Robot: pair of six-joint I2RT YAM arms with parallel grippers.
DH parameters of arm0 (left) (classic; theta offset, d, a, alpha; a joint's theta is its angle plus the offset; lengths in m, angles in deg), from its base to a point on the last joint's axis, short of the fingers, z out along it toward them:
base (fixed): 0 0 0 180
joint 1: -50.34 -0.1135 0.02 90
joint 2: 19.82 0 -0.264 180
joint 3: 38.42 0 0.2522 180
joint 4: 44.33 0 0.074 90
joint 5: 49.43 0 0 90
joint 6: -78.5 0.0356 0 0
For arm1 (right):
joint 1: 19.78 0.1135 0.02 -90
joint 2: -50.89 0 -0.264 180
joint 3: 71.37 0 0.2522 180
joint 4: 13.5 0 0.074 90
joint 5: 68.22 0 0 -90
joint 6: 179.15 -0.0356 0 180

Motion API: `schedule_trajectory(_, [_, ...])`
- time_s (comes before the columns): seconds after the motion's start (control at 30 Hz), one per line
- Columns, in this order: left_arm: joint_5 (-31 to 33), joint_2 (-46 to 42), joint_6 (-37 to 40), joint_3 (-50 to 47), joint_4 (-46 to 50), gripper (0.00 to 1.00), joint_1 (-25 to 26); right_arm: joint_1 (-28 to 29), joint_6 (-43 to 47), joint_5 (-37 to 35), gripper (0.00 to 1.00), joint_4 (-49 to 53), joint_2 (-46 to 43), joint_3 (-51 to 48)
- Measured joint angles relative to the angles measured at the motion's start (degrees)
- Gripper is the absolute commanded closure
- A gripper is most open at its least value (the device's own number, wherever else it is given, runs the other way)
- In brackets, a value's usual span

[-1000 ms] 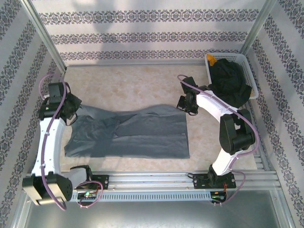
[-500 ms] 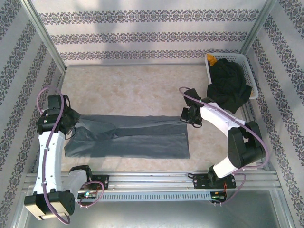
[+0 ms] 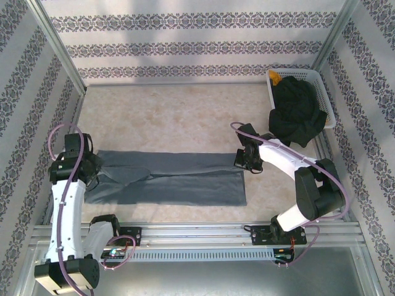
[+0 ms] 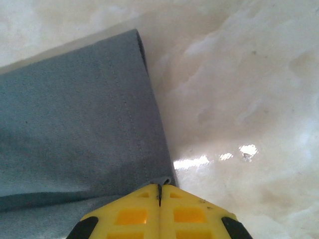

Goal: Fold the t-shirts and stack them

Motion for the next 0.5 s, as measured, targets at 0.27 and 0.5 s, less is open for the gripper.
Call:
schedule_trajectory(0.27, [1.6,-2.75,-1.09,-3.54,1.25,1.0,0.0,0.24,-0.46,0.7,0.75,1.4,-3.21,-0.96])
schedule_trajectory(0.5, [2.71,-3.45,-2.1,-4.63,1.64,1.0,0.0,-0.17,-1.77,1.53,0.74,1.86,-4.85,-0.96])
